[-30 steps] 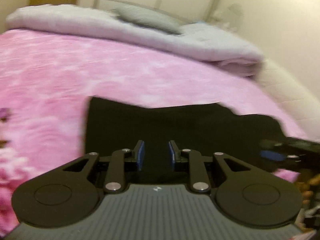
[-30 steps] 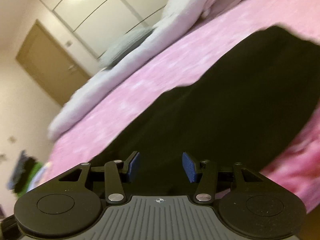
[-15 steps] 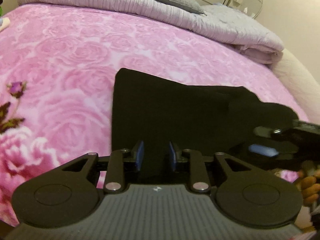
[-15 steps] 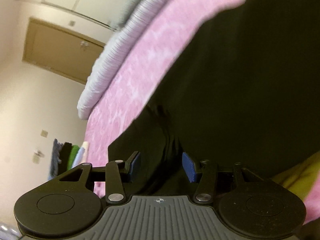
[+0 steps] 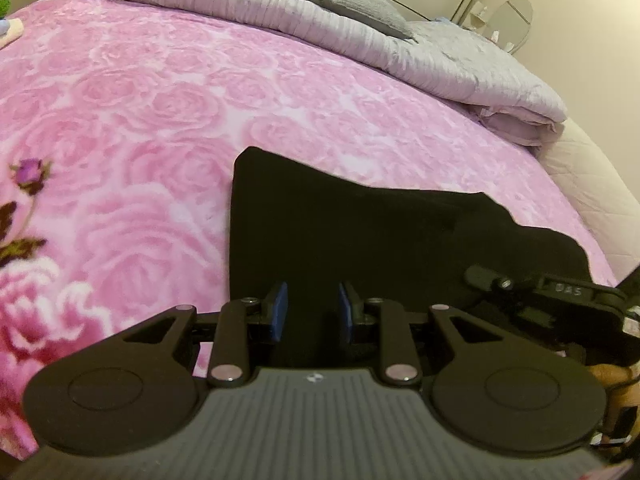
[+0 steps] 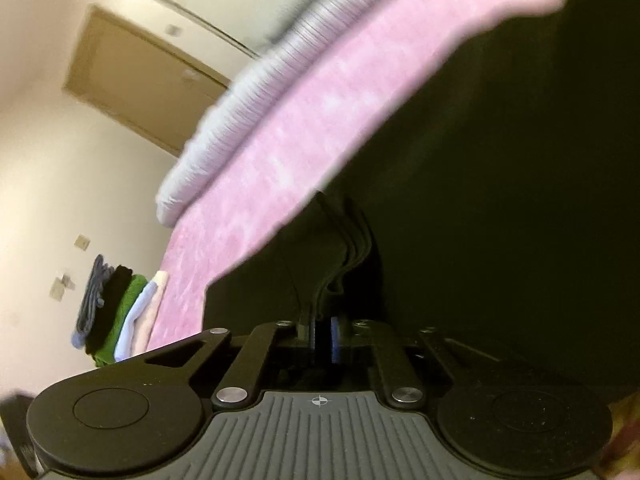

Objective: Fold clothes

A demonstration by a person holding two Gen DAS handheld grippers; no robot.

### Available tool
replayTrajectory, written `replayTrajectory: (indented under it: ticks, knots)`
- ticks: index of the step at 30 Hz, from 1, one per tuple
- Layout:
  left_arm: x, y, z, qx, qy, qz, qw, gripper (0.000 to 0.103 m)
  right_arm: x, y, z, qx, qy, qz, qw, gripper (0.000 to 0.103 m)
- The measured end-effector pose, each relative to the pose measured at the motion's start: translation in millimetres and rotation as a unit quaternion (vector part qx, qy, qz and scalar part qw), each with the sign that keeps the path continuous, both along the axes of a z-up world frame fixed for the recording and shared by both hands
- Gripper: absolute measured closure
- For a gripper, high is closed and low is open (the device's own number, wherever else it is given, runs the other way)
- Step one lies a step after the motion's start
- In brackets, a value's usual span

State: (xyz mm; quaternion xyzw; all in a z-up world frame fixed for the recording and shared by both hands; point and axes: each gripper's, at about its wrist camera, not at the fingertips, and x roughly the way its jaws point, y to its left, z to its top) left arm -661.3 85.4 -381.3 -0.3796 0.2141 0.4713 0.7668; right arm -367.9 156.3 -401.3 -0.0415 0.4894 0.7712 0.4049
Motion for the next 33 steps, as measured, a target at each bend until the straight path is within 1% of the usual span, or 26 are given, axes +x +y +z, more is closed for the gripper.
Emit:
replayTrajectory:
  ticks: [2, 4, 6, 8, 10, 12, 15, 17, 20, 23, 27, 32, 33]
  knots:
    - [4, 3, 3, -0.001, -0.007, -0.007, 0.9999, 0.081, 10, -8, 15, 0.042, -0.024, -0.012, 0.999, 0.097]
    - [14, 4, 8, 0.005, -0.014, -0.019, 0.9997, 0.081, 30, -14, 31, 0.079, -0.048, -0.037, 0.995, 0.097]
    - [26, 4, 11, 0.010, -0.020, -0.036, 0.9991, 0.080, 54, -16, 43, 0.100, -0.065, -0.068, 0.991, 0.097]
    - [41, 4, 11, 0.010, -0.025, -0.057, 0.9980, 0.080, 79, -20, 47, 0.107, -0.088, -0.103, 0.985, 0.097]
    - [57, 5, 8, 0.005, -0.023, -0.079, 0.9966, 0.080, 106, -22, 41, 0.091, -0.107, -0.139, 0.980, 0.097]
    - [73, 5, 3, -0.001, -0.016, -0.096, 0.9953, 0.080, 130, -21, 27, 0.059, -0.108, -0.165, 0.979, 0.097]
    - [90, 6, -4, -0.005, 0.006, -0.111, 0.9938, 0.080, 146, -18, 2, 0.013, -0.091, -0.179, 0.980, 0.097]
    - [96, 7, -8, -0.009, 0.016, -0.113, 0.9934, 0.080, 149, -20, -6, 0.004, -0.085, -0.181, 0.980, 0.097]
    - [99, 10, -12, -0.016, 0.025, -0.112, 0.9932, 0.080, 151, -21, -2, 0.012, -0.089, -0.182, 0.979, 0.097]
    - [102, 12, -9, -0.014, 0.031, -0.114, 0.9929, 0.080, 155, -19, 1, 0.031, -0.095, -0.183, 0.978, 0.097]
    - [112, 15, -5, -0.009, 0.034, -0.124, 0.9917, 0.080, 172, -24, 4, 0.046, -0.120, -0.204, 0.971, 0.097]
    - [131, 20, -12, -0.015, 0.041, -0.143, 0.9887, 0.080, 194, -29, 7, 0.065, -0.150, -0.229, 0.960, 0.097]
    - [135, 21, -13, -0.015, 0.043, -0.148, 0.9880, 0.080, 198, -29, 3, 0.062, -0.147, -0.231, 0.960, 0.097]
